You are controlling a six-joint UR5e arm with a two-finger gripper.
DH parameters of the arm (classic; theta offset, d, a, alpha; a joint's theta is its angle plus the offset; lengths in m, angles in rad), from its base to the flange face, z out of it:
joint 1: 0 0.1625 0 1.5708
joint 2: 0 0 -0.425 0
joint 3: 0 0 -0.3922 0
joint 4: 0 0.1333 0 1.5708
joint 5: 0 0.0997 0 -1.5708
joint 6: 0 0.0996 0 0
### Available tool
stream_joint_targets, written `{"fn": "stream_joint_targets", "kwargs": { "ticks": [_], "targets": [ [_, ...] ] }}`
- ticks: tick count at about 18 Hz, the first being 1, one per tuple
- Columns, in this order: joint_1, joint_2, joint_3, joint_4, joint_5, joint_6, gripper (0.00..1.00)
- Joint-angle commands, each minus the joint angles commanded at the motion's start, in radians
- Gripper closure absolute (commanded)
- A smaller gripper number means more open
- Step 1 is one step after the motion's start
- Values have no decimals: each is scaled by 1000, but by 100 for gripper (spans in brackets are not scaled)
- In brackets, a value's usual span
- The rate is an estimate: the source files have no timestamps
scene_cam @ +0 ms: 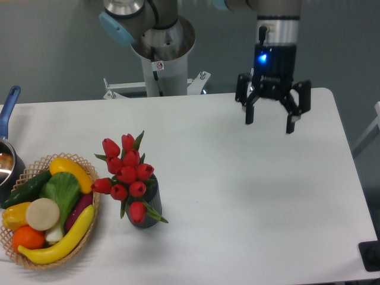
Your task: Insert the flowers into the vase
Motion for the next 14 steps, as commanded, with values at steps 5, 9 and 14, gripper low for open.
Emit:
{"fn": "stream_joint_targets", "kwargs": {
  "ticks": [5, 9, 14],
  "targets": [
    [73, 52, -18, -116, 29, 270, 0],
    [109, 57, -20, -143, 29, 367, 0],
    [150, 54, -32, -134, 25, 376, 0]
  ]
}}
